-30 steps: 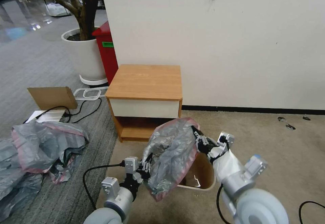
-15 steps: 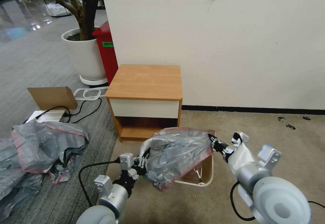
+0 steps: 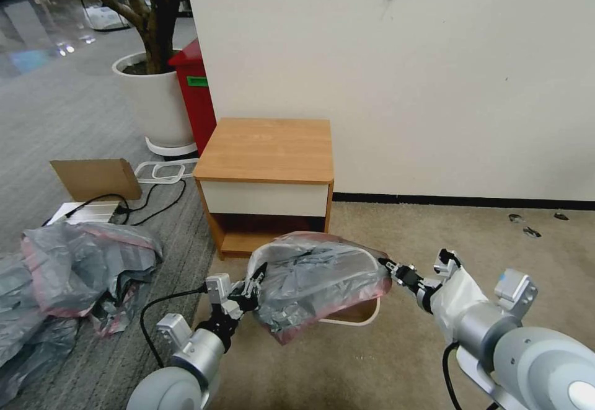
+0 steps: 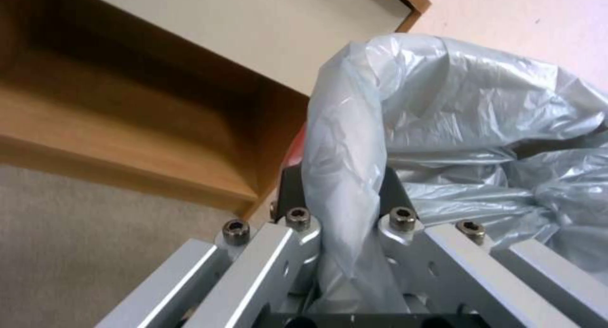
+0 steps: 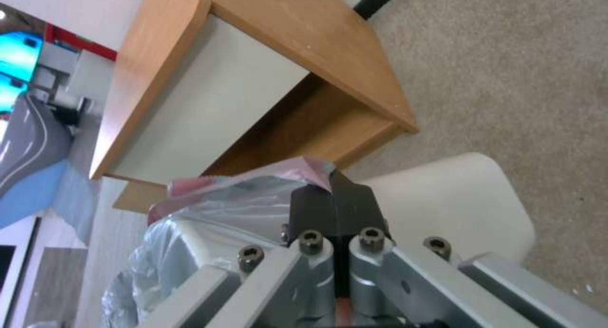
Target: Pick up the garbage bag from the table and place it over the trash can.
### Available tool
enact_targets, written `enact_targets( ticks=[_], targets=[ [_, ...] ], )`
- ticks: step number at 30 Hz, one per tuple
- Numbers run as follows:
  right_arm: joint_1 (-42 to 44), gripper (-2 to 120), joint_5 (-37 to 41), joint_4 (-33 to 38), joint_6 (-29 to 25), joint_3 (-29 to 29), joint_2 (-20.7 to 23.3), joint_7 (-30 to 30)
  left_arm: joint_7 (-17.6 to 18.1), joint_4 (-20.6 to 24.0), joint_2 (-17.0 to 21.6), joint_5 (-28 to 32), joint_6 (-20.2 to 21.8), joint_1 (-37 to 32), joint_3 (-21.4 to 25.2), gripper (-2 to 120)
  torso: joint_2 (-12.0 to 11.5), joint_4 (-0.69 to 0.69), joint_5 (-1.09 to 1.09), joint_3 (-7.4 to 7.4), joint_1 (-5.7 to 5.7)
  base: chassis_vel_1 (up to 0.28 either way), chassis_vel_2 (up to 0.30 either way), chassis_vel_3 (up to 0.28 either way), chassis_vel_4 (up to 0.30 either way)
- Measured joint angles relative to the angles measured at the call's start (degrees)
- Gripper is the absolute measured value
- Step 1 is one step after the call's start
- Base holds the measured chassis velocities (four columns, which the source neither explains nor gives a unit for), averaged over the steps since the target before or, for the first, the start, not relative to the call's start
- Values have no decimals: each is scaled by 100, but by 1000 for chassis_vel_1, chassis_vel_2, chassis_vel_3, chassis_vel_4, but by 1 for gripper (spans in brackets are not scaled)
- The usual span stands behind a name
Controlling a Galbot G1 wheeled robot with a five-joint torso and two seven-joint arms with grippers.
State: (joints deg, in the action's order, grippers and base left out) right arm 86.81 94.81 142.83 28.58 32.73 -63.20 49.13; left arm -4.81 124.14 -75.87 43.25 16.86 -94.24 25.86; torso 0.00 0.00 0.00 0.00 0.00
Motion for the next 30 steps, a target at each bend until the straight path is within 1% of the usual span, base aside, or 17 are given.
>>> enact_targets(
  ticks=[8,13,15,16,17,18,20,23,24,25,26,30],
  targets=[
    [108,0,163,11,191,188,197,-1,35,-126,88,331,99,64,143,7,0,0,0,0,0,0,0,0,0],
    [93,0,96,-80,267,70,203,-52,62,-145,136,597,204,108,228,7,0,0,-1,0,0,0,0,0,0],
    [70,0,-129,-298,364,-18,155,-261,101,-146,141,747,241,120,242,7,0,0,0,0,0,0,0,0,0],
    [70,0,-129,-298,364,-18,155,-261,101,-146,141,747,241,120,242,7,0,0,0,0,0,0,0,0,0],
    [69,0,-251,-371,402,-35,141,-388,133,-146,143,826,253,126,248,7,0,0,0,0,0,0,0,0,0],
    [72,0,-475,-461,443,-40,126,-633,177,-145,146,936,279,135,262,7,0,0,0,0,0,0,0,0,0],
    [96,0,-678,-475,461,9,105,-1046,227,-145,158,1037,303,154,291,7,0,0,0,0,0,0,0,0,0],
    [110,0,-707,-440,461,44,90,-1185,235,-153,165,1050,306,163,300,7,0,0,0,0,0,0,0,0,0],
    [140,7,-735,-340,436,96,43,-1323,251,-182,177,1054,307,176,304,7,0,0,-1,0,0,0,0,0,0],
    [177,11,-739,-262,400,125,-1,-1368,271,-199,183,1054,307,184,305,7,0,0,0,0,0,0,0,0,0],
    [177,11,-739,-262,400,125,-1,-1368,271,-199,183,1054,307,184,305,7,0,0,0,0,0,0,0,0,0],
    [500,27,-934,5,84,206,-364,-1667,373,-301,194,1077,307,234,303,7,0,1,-1,0,0,0,0,0,0]
  ],
)
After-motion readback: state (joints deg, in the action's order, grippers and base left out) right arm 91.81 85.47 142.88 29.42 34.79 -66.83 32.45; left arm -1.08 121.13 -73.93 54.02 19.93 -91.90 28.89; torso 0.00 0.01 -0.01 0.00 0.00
